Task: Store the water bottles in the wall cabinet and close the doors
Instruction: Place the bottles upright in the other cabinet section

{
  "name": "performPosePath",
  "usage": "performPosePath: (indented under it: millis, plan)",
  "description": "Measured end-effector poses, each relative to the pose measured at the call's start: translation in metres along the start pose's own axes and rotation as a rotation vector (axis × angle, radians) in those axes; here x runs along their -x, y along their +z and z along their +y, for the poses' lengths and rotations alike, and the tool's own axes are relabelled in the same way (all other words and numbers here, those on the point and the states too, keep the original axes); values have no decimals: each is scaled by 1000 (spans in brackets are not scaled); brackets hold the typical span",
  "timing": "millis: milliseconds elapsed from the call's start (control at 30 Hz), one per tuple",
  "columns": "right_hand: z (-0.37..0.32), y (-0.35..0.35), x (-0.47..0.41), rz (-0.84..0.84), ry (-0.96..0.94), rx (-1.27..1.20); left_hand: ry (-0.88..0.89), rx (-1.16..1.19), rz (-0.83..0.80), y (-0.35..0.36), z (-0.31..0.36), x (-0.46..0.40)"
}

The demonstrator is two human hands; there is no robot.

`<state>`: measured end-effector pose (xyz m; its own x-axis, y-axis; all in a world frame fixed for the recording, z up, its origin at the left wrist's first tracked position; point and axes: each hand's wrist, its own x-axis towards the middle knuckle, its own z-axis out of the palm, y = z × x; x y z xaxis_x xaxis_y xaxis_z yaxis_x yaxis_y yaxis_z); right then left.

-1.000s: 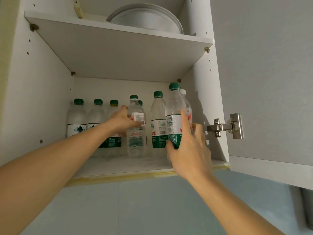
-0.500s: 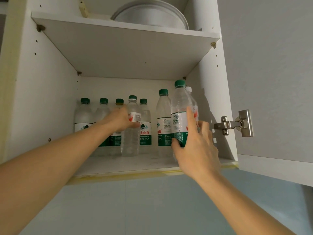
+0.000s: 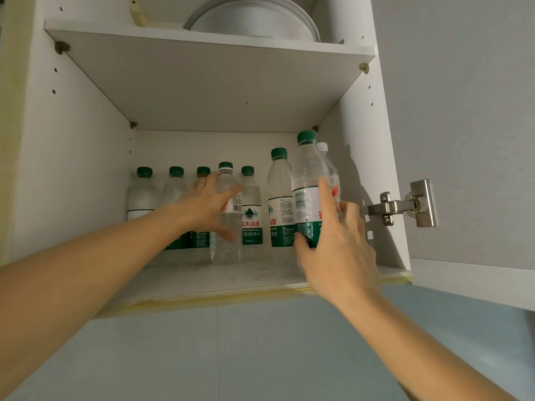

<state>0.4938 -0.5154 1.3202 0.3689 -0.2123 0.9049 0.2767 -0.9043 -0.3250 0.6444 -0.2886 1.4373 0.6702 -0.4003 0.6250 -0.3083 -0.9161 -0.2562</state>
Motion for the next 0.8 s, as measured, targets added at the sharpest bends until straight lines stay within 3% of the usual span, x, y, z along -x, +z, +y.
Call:
performPosePath:
  millis: [133,367,567,667,800]
  plan:
    - [1,0,0,-1,-5,-3,-21,-32,-2,5,11,-5]
    - [3,2,0,11,-29,1,-67,-251,152,25,30,-14]
    - [2,1,0,21,-14,9,0,-117,122,27,14,-9]
    - [1,1,1,26,-10,16,45,-130,181,30,7,-5]
    - [0,2,0,71,11,51,-19,-169,200,31,26,-7]
